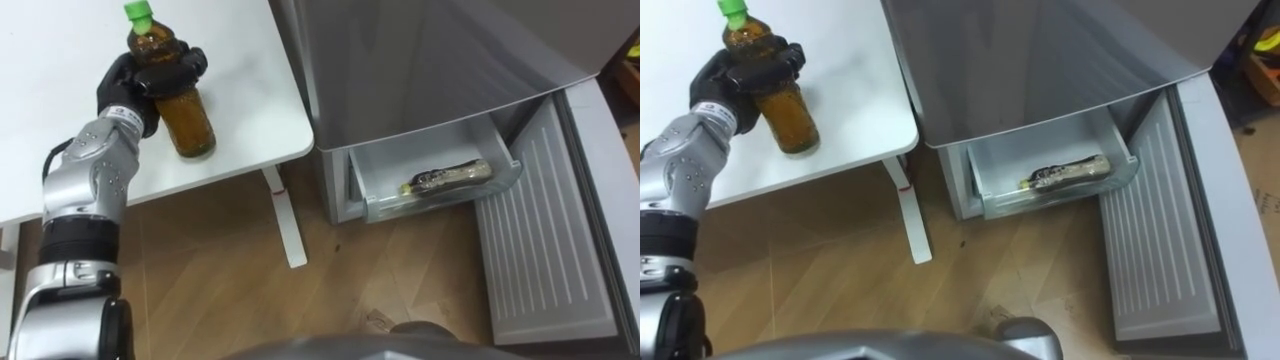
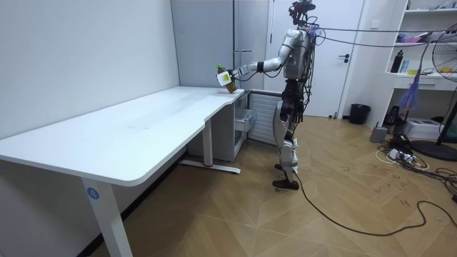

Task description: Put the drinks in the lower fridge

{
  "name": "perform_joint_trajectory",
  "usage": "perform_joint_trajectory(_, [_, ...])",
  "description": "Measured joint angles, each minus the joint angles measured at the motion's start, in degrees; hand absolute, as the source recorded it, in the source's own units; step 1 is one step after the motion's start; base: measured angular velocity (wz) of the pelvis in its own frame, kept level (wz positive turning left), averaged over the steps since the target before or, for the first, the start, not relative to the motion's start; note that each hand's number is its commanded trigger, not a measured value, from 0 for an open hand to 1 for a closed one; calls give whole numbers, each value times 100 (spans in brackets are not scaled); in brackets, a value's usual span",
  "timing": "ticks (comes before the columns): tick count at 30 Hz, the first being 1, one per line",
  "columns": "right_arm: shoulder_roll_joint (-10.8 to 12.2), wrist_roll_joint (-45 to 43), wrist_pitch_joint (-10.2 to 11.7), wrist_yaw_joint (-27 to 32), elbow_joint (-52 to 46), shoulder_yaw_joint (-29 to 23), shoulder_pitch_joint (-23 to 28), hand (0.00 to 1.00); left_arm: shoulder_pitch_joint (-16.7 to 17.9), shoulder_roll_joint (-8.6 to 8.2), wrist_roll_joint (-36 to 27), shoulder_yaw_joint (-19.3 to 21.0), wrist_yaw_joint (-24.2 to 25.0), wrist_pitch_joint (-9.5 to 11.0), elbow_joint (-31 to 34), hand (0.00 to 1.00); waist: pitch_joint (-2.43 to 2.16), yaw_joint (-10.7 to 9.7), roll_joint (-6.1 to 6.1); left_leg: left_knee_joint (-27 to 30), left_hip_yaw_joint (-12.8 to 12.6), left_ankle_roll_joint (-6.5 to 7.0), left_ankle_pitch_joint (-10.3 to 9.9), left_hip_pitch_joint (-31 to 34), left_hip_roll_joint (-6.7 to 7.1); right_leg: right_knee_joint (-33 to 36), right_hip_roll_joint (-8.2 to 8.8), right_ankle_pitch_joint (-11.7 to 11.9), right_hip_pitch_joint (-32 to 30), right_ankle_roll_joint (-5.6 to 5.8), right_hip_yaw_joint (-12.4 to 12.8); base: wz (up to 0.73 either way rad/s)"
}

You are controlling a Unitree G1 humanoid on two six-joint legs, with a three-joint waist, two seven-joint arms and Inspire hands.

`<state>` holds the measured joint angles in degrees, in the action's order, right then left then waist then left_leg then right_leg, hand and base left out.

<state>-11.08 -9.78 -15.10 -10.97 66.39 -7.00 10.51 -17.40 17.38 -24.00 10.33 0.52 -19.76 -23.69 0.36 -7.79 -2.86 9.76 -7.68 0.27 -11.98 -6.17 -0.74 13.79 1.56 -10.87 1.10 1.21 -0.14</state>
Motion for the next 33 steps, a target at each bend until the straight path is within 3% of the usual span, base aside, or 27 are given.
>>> perform_joint_trajectory(6, [3, 126, -5, 44, 51, 8, -66, 0, -4, -1, -1, -52, -287, -1, 76, 100, -7, 11, 10, 12, 25, 0, 0, -4, 0, -16, 1, 2, 4, -2, 0, 0])
perform_joint_trajectory(15, [4, 278, 74, 375, 150, 84, -329, 0, 0, -65, -4, -340, -610, 3, 763, 100, 0, 39, 34, 3, 50, 0, 0, -48, 0, -21, 7, 5, 88, -5, -33, 1])
perform_joint_trajectory(23, [17, 701, 80, 666, 40, 349, -525, 0, 91, -532, -22, -715, -766, 24, 1575, 100, 0, 184, 105, 12, 132, 0, 1, 10, 3, -31, 23, 4, 83, -5, -150, 7])
perform_joint_trajectory(27, [1, 964, 231, 707, 40, 452, -679, 0, 344, -576, -14, -1019, -758, 123, 2098, 100, -4, 198, 116, 51, 176, -1, 2, 62, 0, -86, 25, 10, 103, -14, -193, 6])
perform_joint_trajectory(31, [10, 980, 302, 711, -61, 583, -723, 0, 781, -793, -7, -1139, -586, 156, 2633, 100, 2, 294, 172, 48, 179, -1, 2, 56, 0, -87, 29, 10, 107, -14, -206, -2])
perform_joint_trajectory(33, [47, 1033, 318, 708, -273, 584, -726, 0, 949, -825, -2, -1217, -565, 177, 2689, 100, -1, 322, 211, 48, 185, -1, 2, 54, -1, -89, 29, 11, 109, -15, -210, 2])
